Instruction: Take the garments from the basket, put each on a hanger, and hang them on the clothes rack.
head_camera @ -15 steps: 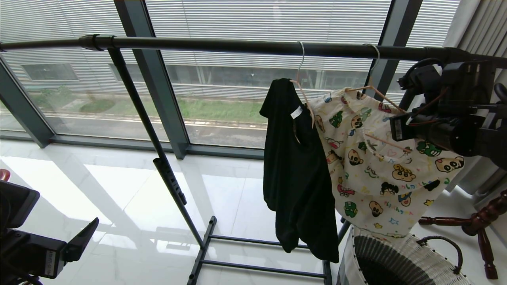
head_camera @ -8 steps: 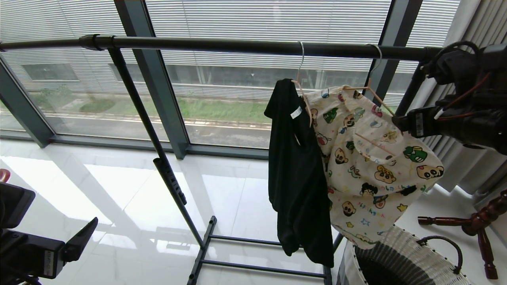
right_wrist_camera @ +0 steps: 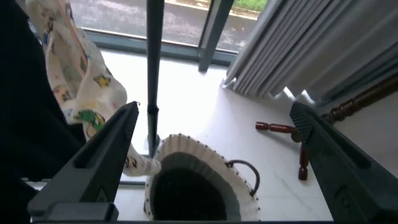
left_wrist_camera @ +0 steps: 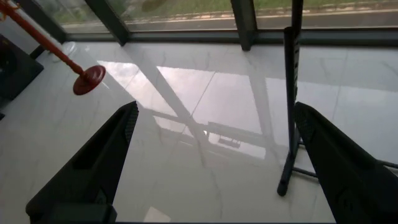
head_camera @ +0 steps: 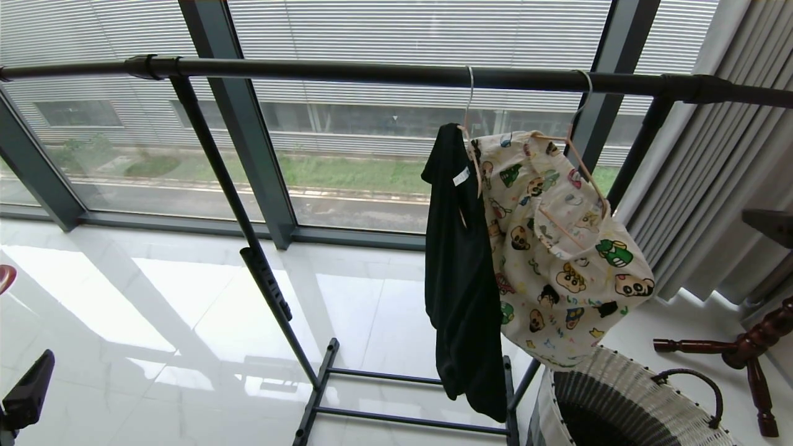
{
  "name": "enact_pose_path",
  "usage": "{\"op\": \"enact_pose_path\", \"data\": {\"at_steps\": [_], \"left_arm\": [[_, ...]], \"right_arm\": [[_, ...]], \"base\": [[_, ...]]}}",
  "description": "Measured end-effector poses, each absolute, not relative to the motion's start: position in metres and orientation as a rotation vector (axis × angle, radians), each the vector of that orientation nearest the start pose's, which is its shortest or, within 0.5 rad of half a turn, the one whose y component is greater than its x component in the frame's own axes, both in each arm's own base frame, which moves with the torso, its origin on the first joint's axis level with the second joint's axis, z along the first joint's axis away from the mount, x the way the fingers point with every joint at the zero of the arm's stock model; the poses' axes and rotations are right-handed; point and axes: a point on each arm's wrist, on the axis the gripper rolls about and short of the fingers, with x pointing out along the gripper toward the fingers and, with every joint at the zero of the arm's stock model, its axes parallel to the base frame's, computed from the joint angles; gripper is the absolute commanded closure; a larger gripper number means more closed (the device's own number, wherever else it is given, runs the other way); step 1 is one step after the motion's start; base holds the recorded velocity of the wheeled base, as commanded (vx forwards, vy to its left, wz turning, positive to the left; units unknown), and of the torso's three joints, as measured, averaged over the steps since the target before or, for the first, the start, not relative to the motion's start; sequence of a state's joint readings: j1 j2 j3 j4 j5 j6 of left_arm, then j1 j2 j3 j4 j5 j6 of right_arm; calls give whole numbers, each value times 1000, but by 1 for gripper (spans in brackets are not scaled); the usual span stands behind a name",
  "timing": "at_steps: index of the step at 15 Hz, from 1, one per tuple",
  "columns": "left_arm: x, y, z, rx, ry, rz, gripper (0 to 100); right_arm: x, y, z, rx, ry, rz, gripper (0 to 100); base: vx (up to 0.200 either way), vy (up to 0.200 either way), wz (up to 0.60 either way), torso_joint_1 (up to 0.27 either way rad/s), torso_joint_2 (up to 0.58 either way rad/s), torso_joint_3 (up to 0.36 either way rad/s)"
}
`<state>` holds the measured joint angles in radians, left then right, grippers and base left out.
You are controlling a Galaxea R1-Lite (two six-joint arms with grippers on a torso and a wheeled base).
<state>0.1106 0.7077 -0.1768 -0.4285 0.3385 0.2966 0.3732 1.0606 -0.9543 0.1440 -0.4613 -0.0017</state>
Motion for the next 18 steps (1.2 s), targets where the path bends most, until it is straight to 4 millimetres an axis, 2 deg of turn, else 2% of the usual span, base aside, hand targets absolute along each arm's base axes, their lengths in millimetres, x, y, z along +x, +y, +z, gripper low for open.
{"op": "enact_pose_path", "data": {"at_steps": [3,5,8,10,13,14,15,18], "left_arm": [[35,15,141,290,135,540,0],[19,12,127,286,116,569,0],[-5,7,105,266,80,593,0],[-14,6,88,251,146,638,0],[-18,6,84,237,131,679,0],[-19,6,84,229,123,680,0],[-19,6,84,214,114,681,0],[-20,6,83,204,106,680,0]], "right_arm": [[63,7,256,-137,379,-198,0],[26,-6,233,-115,408,-291,0],[-12,-11,191,-44,266,-288,0],[-22,-11,156,-45,112,-185,0],[-16,-10,114,-69,-30,-117,0],[-15,-9,103,-74,-21,-109,0],[-14,-9,93,-83,6,-93,0],[-15,-9,87,-86,17,-86,0]], "base": [[0,0,0,0,0,0],[0,0,0,0,0,0],[0,0,0,0,0,0],[0,0,0,0,0,0],[0,0,0,0,0,0],[0,0,0,0,0,0],[0,0,0,0,0,0],[0,0,0,0,0,0]]}}
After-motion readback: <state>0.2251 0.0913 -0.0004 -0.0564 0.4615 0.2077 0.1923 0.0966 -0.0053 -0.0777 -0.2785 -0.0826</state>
